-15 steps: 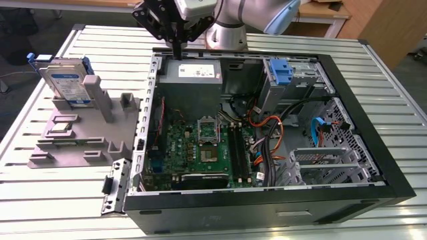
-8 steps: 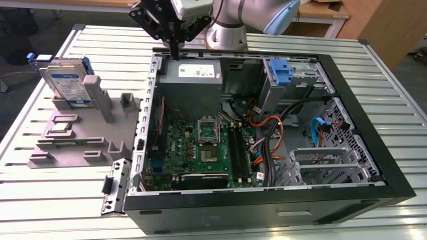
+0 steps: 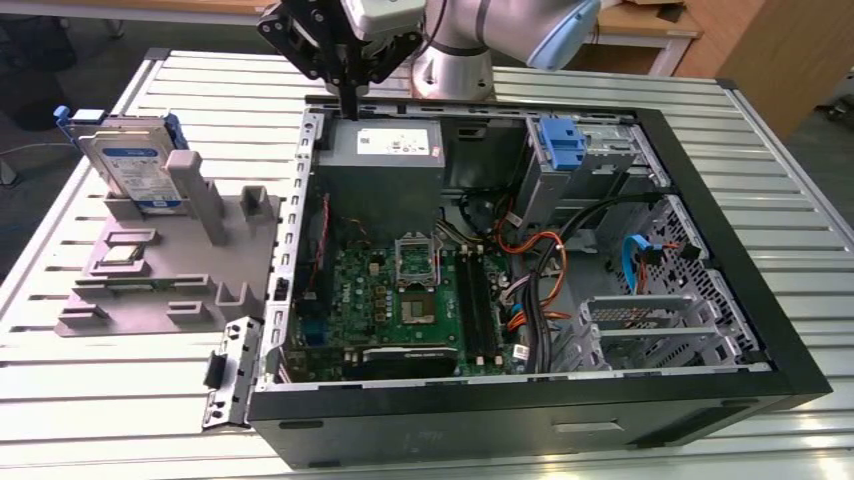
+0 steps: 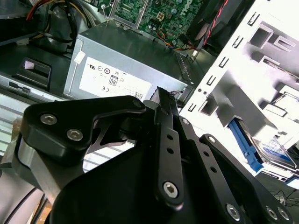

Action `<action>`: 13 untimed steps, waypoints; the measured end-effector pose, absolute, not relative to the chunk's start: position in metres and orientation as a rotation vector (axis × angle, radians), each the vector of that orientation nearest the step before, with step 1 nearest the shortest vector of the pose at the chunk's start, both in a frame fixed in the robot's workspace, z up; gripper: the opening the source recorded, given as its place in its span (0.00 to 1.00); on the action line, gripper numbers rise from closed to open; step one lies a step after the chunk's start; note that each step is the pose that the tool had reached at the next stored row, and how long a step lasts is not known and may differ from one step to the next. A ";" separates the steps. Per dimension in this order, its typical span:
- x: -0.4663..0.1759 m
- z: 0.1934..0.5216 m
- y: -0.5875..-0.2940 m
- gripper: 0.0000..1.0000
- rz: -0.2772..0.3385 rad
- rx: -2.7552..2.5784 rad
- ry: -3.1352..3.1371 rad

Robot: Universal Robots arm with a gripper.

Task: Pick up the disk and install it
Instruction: 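Reach for the disk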

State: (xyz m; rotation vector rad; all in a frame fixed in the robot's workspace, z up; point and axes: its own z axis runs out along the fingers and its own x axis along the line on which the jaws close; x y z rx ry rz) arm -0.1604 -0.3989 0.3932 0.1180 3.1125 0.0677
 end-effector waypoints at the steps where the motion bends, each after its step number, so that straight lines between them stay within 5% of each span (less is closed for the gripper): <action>1: -0.161 0.393 -0.399 0.10 0.068 0.118 3.112; 13: -0.172 0.393 -0.399 0.10 0.068 0.118 3.112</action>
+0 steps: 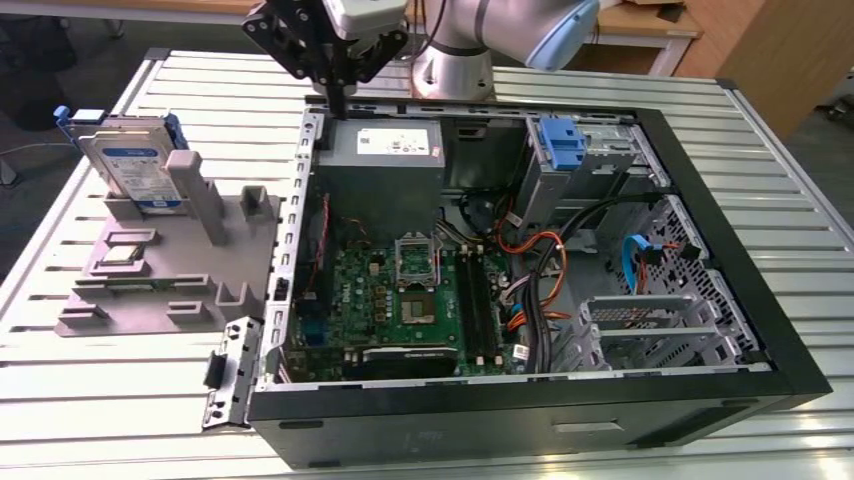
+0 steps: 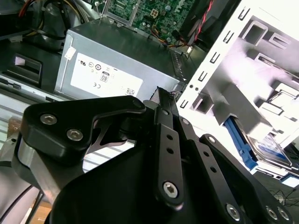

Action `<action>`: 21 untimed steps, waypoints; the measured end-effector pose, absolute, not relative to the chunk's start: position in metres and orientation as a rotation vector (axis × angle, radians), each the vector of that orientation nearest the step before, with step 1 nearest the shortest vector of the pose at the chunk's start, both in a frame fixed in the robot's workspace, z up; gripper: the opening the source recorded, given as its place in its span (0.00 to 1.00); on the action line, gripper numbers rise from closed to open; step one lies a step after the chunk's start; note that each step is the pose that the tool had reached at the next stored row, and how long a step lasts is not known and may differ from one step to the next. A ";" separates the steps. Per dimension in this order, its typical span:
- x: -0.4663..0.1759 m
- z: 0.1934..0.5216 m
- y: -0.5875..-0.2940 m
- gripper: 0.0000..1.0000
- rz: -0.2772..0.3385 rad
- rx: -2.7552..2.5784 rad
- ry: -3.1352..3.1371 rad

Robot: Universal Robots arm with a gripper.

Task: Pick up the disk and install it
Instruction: 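Reach for the disk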

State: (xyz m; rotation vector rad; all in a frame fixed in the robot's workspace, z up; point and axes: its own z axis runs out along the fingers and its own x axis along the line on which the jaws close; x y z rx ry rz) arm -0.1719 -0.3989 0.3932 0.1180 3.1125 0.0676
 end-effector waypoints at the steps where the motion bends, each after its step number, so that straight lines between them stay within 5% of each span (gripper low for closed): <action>1: -0.172 0.393 -0.399 0.10 0.068 0.118 3.112; 21: -0.183 0.393 -0.399 0.10 0.068 0.118 3.112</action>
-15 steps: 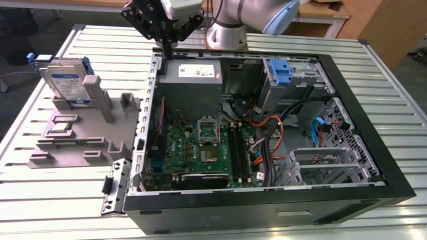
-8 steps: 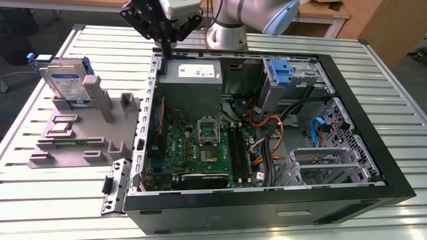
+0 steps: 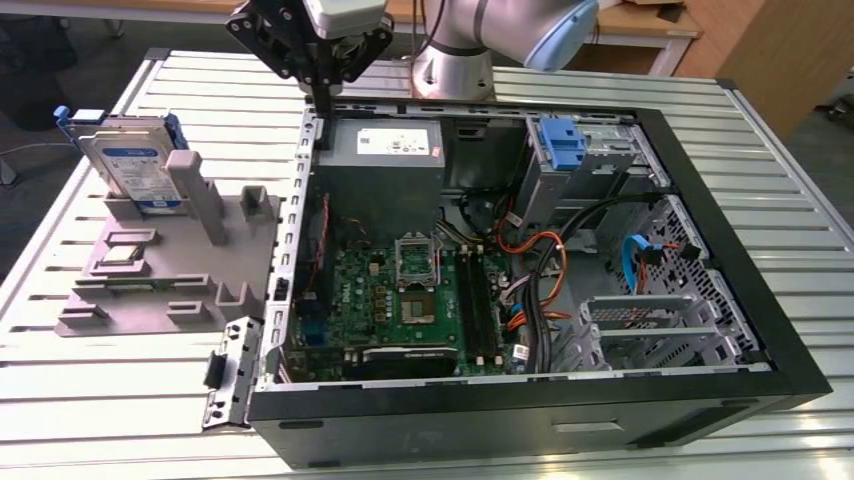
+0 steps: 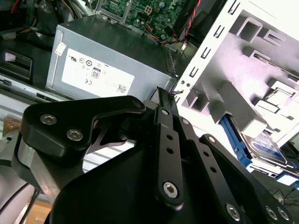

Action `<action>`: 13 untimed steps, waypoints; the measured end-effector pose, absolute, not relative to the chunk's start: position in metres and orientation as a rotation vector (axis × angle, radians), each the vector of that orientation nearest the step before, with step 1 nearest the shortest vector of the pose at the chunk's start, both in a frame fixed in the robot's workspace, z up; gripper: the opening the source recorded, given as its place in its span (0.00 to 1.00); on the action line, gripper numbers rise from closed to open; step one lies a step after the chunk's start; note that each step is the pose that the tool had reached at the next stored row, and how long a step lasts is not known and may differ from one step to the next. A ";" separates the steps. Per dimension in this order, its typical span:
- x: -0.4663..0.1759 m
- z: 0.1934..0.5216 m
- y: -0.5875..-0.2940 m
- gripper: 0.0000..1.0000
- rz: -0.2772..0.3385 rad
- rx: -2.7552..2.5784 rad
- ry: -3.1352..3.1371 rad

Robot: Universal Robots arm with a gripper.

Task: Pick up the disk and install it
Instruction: 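Reach for the disk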

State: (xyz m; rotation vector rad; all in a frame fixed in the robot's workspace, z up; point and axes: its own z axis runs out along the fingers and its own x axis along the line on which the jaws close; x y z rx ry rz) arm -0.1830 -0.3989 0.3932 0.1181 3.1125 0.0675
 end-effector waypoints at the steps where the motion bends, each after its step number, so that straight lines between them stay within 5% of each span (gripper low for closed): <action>1: -0.184 0.393 -0.399 0.10 0.068 0.118 3.112; 13: -0.188 0.393 -0.399 0.10 0.068 0.118 3.112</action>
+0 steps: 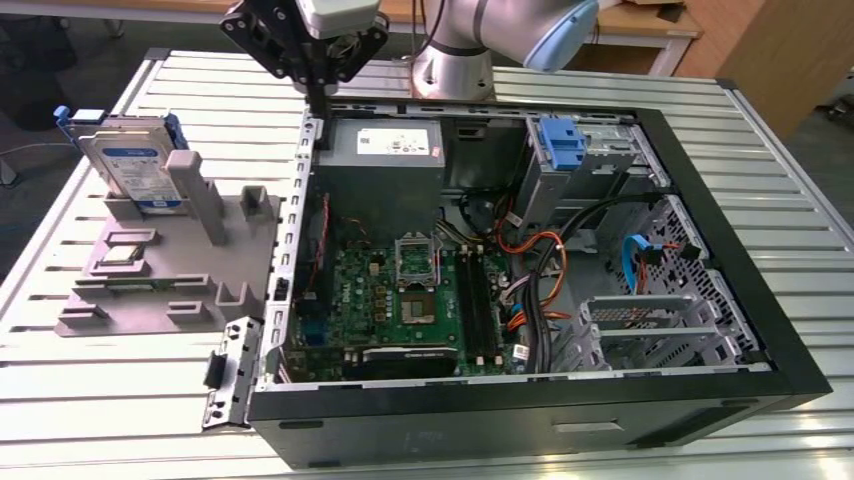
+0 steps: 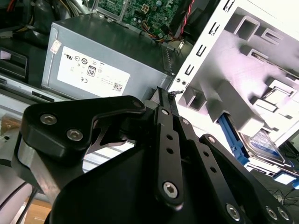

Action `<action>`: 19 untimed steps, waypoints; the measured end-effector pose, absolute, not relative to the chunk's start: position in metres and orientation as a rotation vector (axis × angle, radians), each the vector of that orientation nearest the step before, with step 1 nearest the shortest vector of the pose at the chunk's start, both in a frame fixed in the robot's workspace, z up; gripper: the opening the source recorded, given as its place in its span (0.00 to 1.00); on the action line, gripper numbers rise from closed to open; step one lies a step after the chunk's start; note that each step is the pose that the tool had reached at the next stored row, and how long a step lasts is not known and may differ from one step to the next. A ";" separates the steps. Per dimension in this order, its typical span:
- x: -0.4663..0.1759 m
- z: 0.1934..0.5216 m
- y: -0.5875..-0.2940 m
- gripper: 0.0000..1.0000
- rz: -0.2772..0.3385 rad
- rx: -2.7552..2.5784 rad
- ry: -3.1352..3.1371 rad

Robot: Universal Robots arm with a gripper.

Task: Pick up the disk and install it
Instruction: 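Reach for the disk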

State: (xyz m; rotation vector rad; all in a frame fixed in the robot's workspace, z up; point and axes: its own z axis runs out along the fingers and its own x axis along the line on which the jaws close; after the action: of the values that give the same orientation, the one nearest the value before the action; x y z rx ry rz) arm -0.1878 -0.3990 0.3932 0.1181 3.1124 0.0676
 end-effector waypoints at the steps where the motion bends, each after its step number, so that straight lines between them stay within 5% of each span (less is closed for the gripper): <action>1: -0.189 0.393 -0.399 0.10 0.068 0.118 3.112; 19: -0.194 0.393 -0.399 0.10 0.068 0.118 3.112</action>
State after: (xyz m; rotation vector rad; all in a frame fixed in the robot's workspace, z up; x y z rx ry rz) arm -0.1942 -0.3990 0.3932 0.1183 3.1124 0.0676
